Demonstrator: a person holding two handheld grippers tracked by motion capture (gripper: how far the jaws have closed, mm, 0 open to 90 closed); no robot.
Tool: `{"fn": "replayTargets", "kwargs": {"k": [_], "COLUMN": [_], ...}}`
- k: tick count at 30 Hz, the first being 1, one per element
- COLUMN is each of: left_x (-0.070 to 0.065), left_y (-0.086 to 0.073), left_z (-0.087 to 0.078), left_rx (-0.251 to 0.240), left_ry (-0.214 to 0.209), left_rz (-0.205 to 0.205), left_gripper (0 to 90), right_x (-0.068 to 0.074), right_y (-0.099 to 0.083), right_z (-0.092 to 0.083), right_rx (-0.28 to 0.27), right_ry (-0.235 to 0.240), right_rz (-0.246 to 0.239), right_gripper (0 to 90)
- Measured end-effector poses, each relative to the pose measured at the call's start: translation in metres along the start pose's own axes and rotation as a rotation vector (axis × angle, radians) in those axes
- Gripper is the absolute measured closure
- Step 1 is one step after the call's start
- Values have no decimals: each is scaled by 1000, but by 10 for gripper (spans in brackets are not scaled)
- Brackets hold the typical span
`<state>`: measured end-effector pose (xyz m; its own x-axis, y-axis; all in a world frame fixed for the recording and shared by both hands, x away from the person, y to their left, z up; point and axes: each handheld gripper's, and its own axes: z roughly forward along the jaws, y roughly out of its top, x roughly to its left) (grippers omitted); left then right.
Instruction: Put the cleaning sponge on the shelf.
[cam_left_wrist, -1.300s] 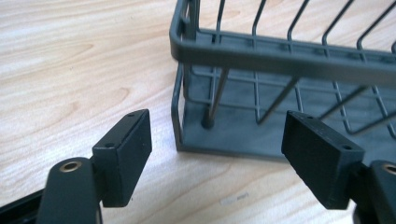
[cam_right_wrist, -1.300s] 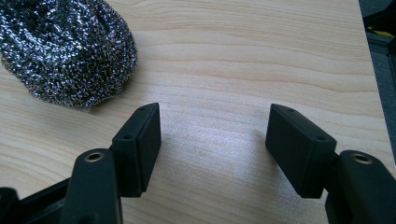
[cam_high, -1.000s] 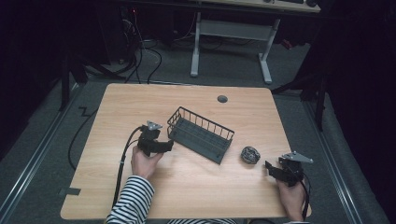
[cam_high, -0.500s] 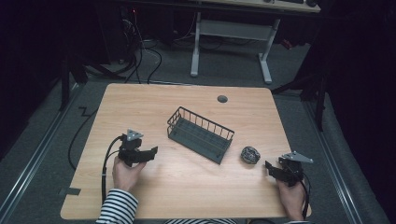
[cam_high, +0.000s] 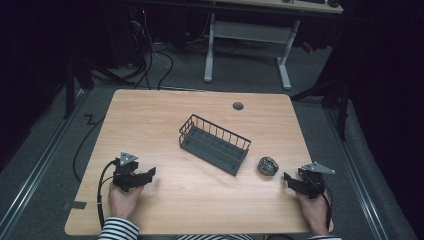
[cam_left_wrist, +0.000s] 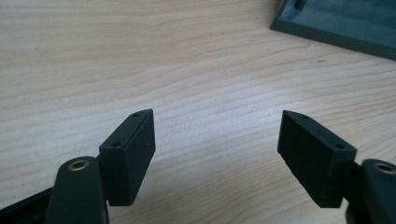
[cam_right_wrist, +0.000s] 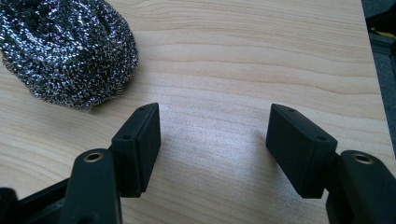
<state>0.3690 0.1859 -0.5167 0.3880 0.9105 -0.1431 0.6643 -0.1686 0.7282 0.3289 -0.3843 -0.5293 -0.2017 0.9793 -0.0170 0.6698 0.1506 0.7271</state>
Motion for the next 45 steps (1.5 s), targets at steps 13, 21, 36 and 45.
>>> {"fn": "replayTargets", "kwargs": {"k": [13,21,36,45], "left_x": [6,11,5,2], "left_y": [-15,-25,-26,-26], "left_z": [-3,-2,0,1], "left_rx": [-18,-26,-24,-13], "left_ry": [61,72,116,137], "left_rz": [2,-25,21,46], "left_gripper": [284,289,277,264], "right_x": [0,0,-5,1], "right_y": [0,0,-2,-7], "right_z": [0,0,-11,-24], "right_rx": [1,0,27,8], "right_ry": [-1,-1,44,104], "right_rz": [-1,-1,43,59], "right_gripper": [357,357,364,346]}}
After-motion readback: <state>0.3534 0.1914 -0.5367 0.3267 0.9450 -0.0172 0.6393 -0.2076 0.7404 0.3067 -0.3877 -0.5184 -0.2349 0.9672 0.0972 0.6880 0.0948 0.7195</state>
